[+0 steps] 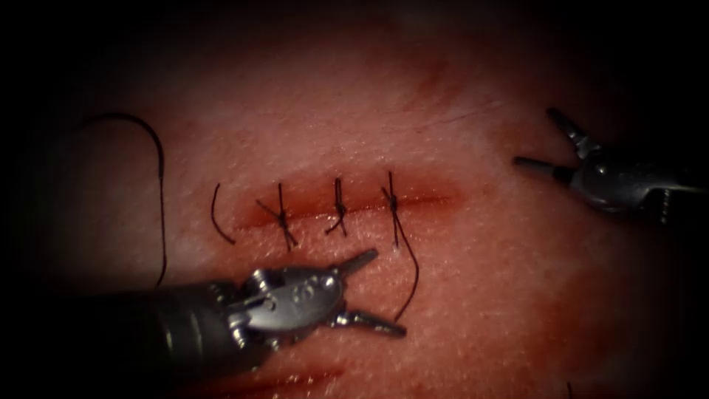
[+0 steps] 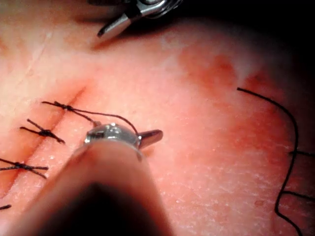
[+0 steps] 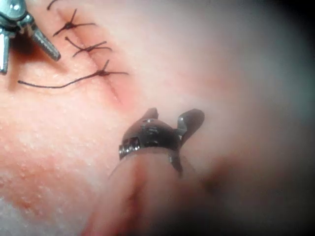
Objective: Wound Closure
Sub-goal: Pick up remaining tail of thread with left needle holder
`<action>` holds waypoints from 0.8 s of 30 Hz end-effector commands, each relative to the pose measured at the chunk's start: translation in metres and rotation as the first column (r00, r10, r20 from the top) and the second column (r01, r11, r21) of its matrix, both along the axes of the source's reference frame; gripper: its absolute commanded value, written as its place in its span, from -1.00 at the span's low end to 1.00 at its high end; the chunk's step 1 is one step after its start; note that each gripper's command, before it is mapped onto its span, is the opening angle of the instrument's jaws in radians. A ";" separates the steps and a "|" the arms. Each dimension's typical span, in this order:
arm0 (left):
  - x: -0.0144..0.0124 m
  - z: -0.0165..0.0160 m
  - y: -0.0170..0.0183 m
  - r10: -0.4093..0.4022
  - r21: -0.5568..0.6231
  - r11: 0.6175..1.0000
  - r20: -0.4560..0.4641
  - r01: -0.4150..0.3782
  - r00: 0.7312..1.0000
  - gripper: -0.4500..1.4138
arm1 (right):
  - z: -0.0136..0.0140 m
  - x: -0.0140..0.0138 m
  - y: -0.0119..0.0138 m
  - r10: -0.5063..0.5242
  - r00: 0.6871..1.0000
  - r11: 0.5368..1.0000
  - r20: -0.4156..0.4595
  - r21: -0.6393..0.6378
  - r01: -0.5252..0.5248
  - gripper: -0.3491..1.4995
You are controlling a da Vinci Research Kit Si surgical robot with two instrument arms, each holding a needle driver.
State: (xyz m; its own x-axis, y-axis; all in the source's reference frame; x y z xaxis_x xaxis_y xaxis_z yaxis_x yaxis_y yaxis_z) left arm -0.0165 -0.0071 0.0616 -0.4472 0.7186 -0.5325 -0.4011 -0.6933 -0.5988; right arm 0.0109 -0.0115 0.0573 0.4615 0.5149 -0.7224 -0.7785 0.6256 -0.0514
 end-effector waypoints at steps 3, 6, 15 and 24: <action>-0.0006 0.0001 -0.0001 0.009 0.020 1.000 -0.034 -0.008 0.999 0.21 | 0.0001 0.0008 0.0000 0.002 1.000 1.000 0.000 -0.002 -0.002 0.69; -0.0011 -0.0001 -0.0005 0.012 0.026 1.000 -0.063 -0.010 0.998 -0.08 | 0.0002 0.0013 -0.0002 0.004 1.000 1.000 0.005 0.000 -0.004 0.65; -0.0024 0.0017 -0.0007 0.033 0.035 0.999 -0.107 -0.030 0.994 -0.44 | 0.0004 0.0023 -0.0009 0.002 1.000 1.000 0.019 0.012 -0.002 0.62; -0.0015 0.0017 -0.0005 0.079 -0.002 0.997 -0.103 -0.080 0.992 -1.00 | 0.0001 0.0031 -0.0018 -0.007 1.000 1.000 0.009 0.010 0.007 0.74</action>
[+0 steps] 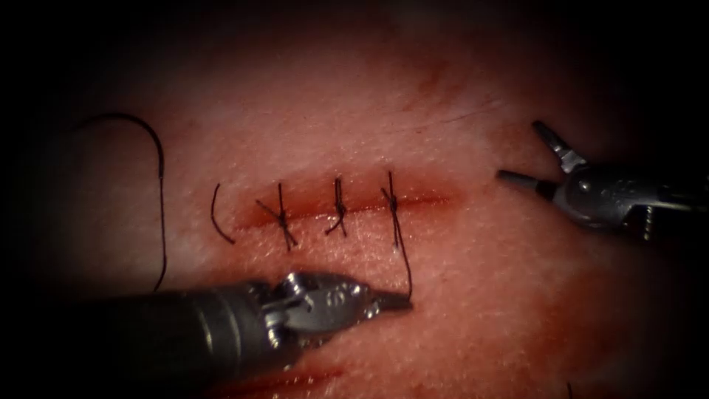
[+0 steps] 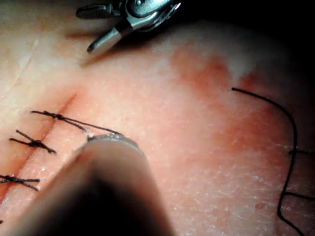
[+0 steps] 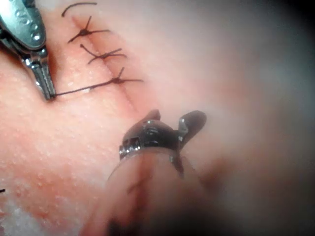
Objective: Wound Closure
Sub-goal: Pick up remaining tail of thread with left needle holder, then snip excess suture with blades on right side
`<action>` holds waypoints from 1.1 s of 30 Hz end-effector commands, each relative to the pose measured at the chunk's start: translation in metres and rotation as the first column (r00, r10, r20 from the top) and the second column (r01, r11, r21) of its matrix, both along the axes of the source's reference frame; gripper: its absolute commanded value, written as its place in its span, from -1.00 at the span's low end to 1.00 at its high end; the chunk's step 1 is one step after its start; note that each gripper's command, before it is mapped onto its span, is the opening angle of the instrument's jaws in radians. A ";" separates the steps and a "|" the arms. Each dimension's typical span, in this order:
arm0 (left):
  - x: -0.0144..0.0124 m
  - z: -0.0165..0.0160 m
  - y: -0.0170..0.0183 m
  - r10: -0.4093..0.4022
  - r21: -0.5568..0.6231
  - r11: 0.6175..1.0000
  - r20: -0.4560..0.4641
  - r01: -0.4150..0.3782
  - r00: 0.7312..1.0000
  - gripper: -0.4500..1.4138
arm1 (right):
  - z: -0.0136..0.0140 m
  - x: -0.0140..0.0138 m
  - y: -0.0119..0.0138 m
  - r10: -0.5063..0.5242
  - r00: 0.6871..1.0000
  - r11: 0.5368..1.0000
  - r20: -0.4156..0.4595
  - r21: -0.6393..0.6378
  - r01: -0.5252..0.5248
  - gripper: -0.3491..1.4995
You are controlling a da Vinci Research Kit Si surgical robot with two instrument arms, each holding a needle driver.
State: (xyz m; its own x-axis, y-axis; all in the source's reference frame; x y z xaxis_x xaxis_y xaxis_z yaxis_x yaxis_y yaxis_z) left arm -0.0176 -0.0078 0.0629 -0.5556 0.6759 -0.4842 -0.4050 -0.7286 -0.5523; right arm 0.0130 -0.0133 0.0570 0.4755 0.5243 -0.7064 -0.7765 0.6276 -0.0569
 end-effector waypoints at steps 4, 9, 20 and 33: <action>0.0002 -0.0005 0.0010 0.007 -0.013 1.000 0.006 -0.007 1.000 -1.00 | 0.0004 0.0031 -0.0014 -0.153 0.986 0.988 -0.071 -0.028 0.151 0.82; 0.0010 -0.0021 0.0029 -0.001 -0.050 0.999 0.012 0.001 1.000 -1.00 | 0.0006 0.0063 -0.0032 -0.316 0.941 0.948 -0.122 -0.071 0.310 0.89; 0.0029 -0.0034 0.0054 -0.015 -0.090 0.996 0.019 0.017 1.000 -1.00 | 0.0026 0.0101 -0.0055 -0.543 0.813 0.839 -0.208 -0.150 0.523 0.93; 0.0025 -0.0044 0.0048 -0.001 -0.116 0.993 0.009 0.002 1.000 -1.00 | 0.0037 0.0140 -0.0040 -0.561 0.809 0.823 -0.175 -0.217 0.524 0.80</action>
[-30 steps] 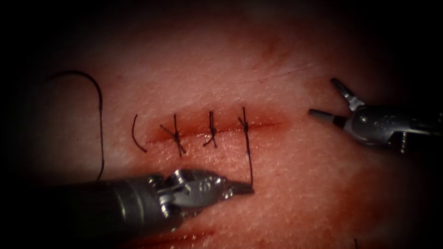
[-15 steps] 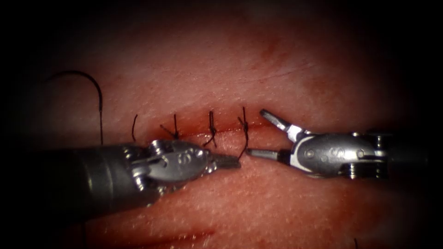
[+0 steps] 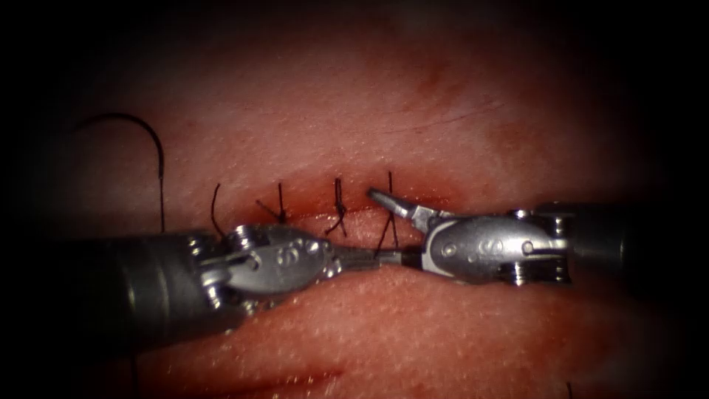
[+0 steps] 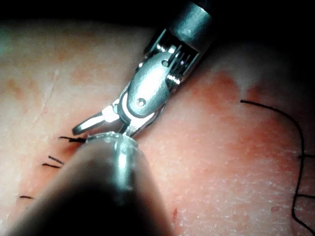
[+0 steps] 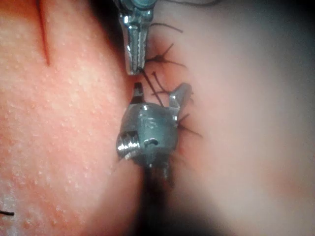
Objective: Wound Closure
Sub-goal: Snip excess suture with blades on right side
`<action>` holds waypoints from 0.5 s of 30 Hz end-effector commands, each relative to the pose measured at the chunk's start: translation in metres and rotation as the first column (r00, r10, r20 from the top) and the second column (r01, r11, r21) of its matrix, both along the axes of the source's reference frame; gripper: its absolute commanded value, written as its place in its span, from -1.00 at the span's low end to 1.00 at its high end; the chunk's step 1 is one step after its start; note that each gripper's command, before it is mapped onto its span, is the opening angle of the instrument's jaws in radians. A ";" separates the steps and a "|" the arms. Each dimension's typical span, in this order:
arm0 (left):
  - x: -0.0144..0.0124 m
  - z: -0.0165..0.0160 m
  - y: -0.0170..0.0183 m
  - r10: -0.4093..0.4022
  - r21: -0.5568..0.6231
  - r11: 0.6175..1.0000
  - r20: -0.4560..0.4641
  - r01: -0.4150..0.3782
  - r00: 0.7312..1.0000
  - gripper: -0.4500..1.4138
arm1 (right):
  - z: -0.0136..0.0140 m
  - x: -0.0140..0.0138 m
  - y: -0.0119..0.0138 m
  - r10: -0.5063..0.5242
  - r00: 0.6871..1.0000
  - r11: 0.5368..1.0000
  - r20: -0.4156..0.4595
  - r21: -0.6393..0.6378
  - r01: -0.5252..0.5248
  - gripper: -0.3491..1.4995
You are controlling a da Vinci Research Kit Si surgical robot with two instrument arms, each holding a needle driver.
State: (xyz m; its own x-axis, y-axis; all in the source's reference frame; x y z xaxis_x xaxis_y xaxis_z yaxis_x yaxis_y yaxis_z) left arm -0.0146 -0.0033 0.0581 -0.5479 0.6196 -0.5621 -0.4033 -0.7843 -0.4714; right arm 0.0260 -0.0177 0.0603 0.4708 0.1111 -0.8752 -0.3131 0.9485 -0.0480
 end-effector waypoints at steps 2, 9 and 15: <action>-0.0005 0.0003 0.0001 0.000 -0.006 1.000 -0.004 0.000 1.000 -1.00 | 0.0007 0.0013 0.0008 0.005 1.000 1.000 0.012 -0.025 -0.005 0.80; -0.0010 0.0003 0.0002 0.006 -0.004 1.000 0.004 -0.006 1.000 -1.00 | 0.0016 0.0026 0.0009 0.000 1.000 0.998 0.013 -0.055 0.000 0.80; -0.0014 0.0005 0.0001 0.008 0.001 1.000 0.013 -0.008 1.000 -1.00 | 0.0018 0.0036 0.0008 -0.004 1.000 0.998 0.001 -0.061 0.004 0.76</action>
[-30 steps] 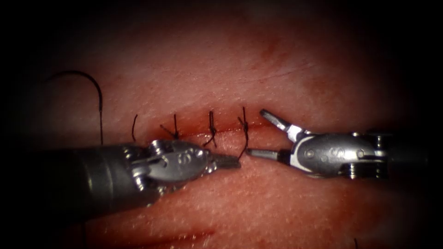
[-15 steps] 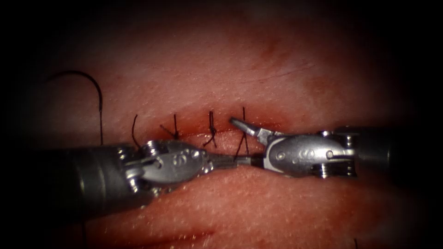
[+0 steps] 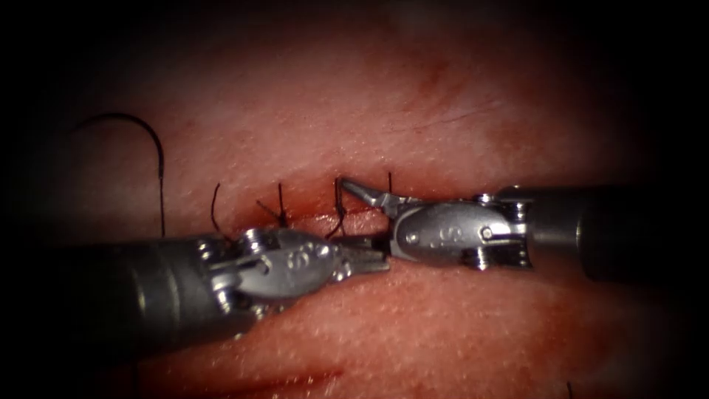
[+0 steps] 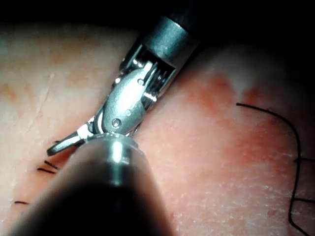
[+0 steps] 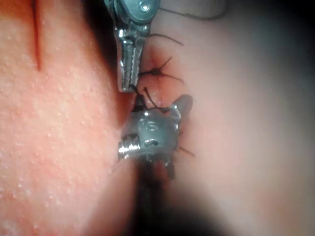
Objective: Wound Closure
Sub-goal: Snip excess suture with blades on right side
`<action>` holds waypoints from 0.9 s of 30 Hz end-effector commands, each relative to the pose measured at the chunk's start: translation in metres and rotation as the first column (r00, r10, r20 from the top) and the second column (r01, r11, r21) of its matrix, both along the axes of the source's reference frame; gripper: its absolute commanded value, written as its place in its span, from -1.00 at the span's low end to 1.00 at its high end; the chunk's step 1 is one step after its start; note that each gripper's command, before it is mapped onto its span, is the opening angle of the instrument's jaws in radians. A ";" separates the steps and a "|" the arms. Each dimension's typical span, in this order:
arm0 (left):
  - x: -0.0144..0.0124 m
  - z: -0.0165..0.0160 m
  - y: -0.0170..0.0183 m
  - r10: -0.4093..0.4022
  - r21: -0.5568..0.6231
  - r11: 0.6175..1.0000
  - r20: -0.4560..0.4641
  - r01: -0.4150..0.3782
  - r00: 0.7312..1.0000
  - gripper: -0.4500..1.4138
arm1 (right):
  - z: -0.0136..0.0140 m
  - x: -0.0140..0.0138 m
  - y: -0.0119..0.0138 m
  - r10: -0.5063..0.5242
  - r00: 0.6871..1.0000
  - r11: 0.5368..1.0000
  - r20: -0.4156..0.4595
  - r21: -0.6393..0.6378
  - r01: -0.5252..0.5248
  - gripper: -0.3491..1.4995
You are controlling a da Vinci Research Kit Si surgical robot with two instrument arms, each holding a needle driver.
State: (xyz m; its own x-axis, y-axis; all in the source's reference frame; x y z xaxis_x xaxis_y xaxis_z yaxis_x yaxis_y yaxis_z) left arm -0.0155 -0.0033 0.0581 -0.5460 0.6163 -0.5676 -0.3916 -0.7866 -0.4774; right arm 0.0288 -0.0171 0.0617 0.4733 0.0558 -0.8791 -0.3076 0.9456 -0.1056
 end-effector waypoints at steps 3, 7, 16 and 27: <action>-0.0005 0.0004 0.0001 0.004 -0.006 1.000 0.001 -0.004 1.000 -1.00 | 0.0005 0.0007 0.0004 0.004 1.000 1.000 0.002 -0.001 -0.004 0.69; -0.0004 0.0005 -0.0002 0.006 -0.006 1.000 0.004 -0.006 1.000 -1.00 | 0.0013 0.0006 0.0005 0.013 1.000 1.000 0.014 -0.005 -0.012 0.54; -0.0006 0.0006 -0.0006 0.009 -0.004 1.000 0.012 -0.009 1.000 -1.00 | 0.0012 0.0004 -0.0001 0.108 0.994 0.993 -0.019 0.051 -0.107 -1.00; -0.0009 0.0009 -0.0019 0.028 -0.009 1.000 0.036 -0.028 0.999 -1.00 | -0.0018 -0.0038 0.0000 0.081 0.995 0.997 -0.065 0.023 -0.080 0.82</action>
State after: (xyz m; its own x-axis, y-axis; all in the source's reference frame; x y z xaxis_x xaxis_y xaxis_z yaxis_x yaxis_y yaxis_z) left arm -0.0161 -0.0058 0.0586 -0.5427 0.5925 -0.5953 -0.3463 -0.8036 -0.4841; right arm 0.0246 -0.0174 0.0593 0.4066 0.1134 -0.9066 -0.3923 0.9178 -0.0611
